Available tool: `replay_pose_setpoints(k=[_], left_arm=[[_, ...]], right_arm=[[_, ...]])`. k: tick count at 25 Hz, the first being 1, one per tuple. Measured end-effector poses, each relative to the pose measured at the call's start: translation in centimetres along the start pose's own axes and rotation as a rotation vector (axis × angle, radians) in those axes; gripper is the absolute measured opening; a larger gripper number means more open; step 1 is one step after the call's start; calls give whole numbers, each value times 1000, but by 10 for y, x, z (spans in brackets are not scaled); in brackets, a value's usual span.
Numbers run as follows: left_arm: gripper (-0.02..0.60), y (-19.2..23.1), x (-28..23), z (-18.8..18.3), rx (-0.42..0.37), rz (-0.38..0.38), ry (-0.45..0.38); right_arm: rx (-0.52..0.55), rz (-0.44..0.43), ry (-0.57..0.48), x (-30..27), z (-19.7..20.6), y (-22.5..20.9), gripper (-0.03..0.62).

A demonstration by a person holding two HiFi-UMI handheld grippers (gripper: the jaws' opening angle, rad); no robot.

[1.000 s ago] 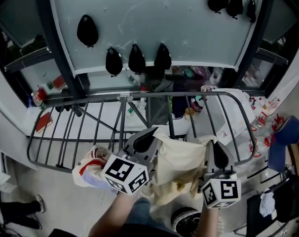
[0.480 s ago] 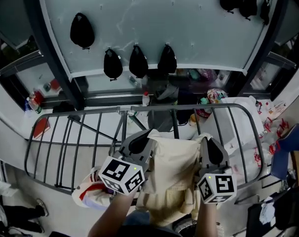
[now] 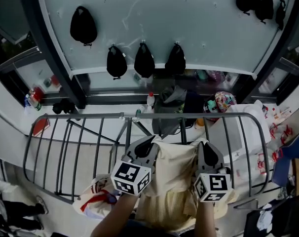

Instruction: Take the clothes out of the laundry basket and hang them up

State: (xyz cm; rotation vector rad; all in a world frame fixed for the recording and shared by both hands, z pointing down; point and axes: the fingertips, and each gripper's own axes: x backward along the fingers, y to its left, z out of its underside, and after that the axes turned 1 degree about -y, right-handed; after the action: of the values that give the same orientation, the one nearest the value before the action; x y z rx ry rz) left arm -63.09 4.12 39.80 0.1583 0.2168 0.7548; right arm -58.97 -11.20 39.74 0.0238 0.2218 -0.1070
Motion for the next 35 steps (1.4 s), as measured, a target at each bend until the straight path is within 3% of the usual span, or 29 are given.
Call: replay_pose_setpoints(k=[11, 20, 26, 31, 35], left_arm=[[21, 14, -16, 51, -80, -88, 157], [26, 17, -17, 68, -77, -99, 214], [186, 15, -13, 62, -47, -75, 203], [225, 10, -6, 59, -48, -60, 189], [227, 5, 6, 52, -52, -72, 169]], right_arm=[[22, 21, 88, -17, 34, -9, 34], [29, 25, 131, -25, 45, -9, 35], [24, 43, 137, -23, 42, -11, 78], [4, 30, 141, -17, 41, -8, 180], [-12, 25, 114, -4, 29, -8, 196]])
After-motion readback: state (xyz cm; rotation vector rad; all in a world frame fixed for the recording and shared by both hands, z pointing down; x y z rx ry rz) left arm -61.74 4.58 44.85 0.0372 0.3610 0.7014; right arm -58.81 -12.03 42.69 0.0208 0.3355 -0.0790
